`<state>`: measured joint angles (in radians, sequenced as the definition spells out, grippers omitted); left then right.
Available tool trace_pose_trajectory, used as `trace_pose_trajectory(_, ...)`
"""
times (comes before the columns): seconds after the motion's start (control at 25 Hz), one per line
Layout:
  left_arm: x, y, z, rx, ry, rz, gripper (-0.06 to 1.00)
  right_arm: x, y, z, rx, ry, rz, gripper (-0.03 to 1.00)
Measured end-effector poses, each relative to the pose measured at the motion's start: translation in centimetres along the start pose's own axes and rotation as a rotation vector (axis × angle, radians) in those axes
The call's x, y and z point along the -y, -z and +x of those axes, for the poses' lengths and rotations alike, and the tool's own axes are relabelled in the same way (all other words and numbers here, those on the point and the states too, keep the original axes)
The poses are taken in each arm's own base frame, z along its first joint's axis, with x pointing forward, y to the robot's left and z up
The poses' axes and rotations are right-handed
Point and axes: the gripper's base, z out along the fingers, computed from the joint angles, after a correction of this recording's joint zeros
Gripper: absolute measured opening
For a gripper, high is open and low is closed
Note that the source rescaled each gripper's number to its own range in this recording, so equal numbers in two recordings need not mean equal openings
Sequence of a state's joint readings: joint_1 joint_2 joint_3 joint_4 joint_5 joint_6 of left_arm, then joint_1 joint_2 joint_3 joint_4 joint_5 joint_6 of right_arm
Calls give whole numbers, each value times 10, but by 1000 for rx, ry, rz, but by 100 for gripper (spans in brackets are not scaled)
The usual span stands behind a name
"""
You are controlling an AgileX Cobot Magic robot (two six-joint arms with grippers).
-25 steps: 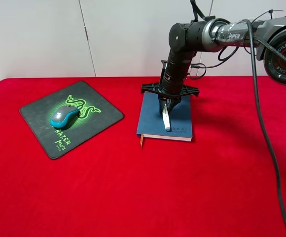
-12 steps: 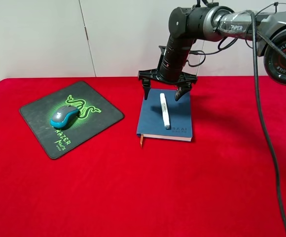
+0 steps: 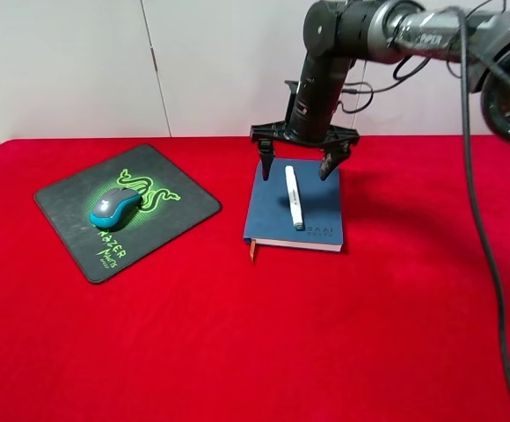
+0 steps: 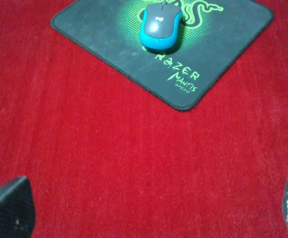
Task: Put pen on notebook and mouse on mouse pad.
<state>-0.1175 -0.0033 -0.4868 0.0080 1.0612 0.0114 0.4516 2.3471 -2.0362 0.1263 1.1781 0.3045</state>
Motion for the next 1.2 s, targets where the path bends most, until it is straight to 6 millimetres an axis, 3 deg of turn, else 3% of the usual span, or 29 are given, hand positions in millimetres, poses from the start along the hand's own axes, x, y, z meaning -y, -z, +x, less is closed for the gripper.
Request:
trace_pose_trajectory(0.32,0,0,0,0,0,0,100,-4,46,4,55,50,-16,100)
trace_pose_trajectory(0.52,0,0,0,0,0,0,100,-7,88,14,120,106,-43,100)
trace_pose_trajectory(0.84,0,0,0,0,0,0,100,-5,146,75,134,192,-48,100)
trace_pose_trajectory(1.2,0,0,0,0,0,0,100,16,202,169,180,238,-57,100)
